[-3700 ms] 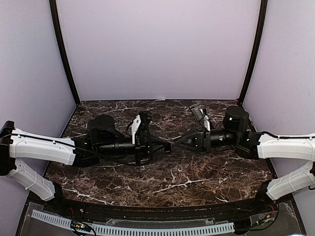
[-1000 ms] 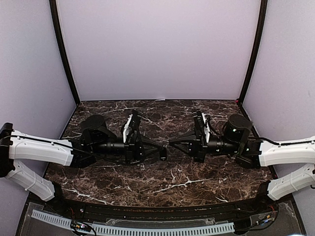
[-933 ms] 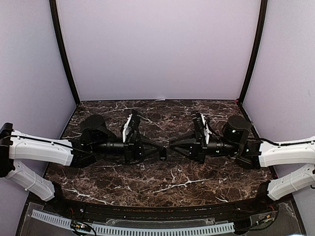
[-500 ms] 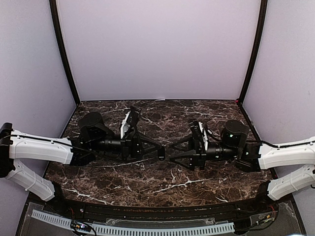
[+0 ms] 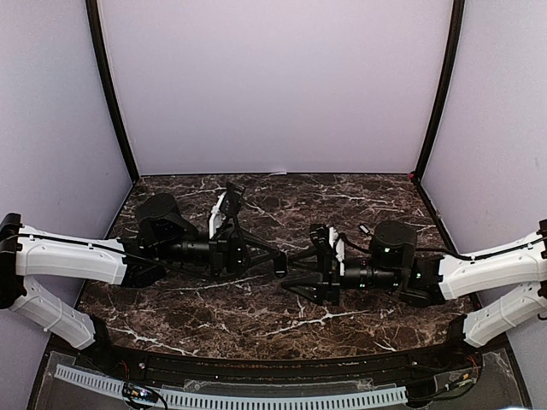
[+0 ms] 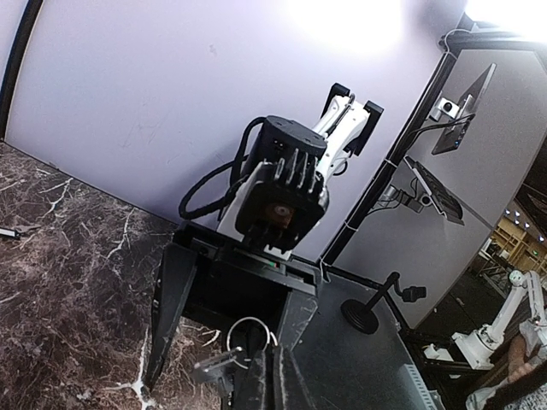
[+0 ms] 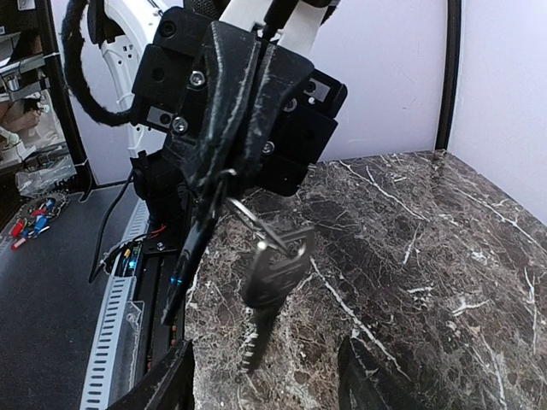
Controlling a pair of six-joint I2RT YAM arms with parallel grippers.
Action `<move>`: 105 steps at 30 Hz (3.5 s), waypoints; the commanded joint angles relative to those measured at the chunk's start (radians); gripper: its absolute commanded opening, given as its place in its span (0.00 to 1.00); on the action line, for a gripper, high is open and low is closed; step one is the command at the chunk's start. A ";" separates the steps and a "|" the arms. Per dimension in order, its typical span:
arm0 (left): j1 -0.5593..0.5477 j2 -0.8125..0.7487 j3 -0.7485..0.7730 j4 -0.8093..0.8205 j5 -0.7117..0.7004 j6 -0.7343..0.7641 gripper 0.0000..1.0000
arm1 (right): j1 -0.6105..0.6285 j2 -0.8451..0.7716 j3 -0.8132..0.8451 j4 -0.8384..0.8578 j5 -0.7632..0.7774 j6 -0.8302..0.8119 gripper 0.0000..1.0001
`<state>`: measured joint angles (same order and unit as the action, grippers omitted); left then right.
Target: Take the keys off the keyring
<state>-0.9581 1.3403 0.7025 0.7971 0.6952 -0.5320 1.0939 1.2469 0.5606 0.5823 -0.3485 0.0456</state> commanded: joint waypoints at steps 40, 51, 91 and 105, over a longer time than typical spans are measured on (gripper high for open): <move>0.010 -0.030 -0.075 0.055 -0.082 0.023 0.53 | 0.092 -0.005 0.095 -0.011 0.436 -0.035 0.00; -0.006 -0.112 0.080 -0.367 -0.448 0.203 0.64 | 0.093 0.028 0.152 -0.126 0.529 -0.047 0.00; -0.103 0.033 0.207 -0.428 -0.818 0.356 0.42 | 0.093 0.186 0.361 -0.432 0.700 0.021 0.00; -0.105 0.023 0.187 -0.424 -0.778 0.312 0.06 | 0.093 0.183 0.354 -0.428 0.719 0.026 0.00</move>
<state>-1.0592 1.3735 0.8841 0.3500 -0.1040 -0.1993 1.1847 1.4288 0.8921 0.1257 0.3496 0.0620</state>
